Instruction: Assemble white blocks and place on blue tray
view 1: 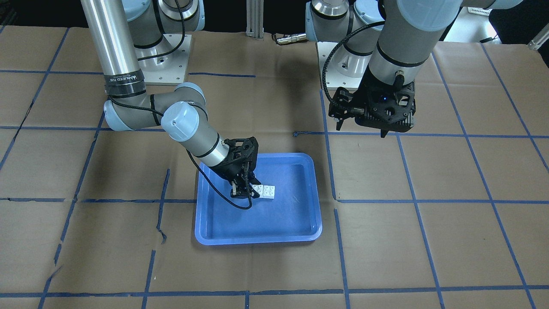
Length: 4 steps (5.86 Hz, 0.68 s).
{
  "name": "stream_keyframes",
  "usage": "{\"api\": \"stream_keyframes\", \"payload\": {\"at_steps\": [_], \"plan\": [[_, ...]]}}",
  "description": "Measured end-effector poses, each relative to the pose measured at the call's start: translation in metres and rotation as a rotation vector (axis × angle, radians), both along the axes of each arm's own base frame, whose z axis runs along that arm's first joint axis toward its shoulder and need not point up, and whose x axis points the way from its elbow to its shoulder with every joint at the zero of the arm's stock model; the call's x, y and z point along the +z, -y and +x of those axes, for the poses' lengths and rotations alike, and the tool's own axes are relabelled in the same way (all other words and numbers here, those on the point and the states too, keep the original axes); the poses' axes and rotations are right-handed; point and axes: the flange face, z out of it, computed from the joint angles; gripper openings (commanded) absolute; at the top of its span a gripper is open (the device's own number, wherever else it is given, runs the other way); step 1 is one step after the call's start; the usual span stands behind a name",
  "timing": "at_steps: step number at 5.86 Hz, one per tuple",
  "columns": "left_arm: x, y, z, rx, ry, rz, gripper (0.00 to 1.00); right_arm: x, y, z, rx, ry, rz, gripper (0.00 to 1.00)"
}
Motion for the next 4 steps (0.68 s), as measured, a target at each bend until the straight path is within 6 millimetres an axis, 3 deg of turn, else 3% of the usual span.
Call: {"api": "stream_keyframes", "payload": {"at_steps": [4], "plan": [[0.0142, -0.0066, 0.001, 0.086, 0.0, -0.033, 0.99, -0.0031, -0.0008, 0.0004, 0.0, -0.002, 0.009, 0.36]]}}
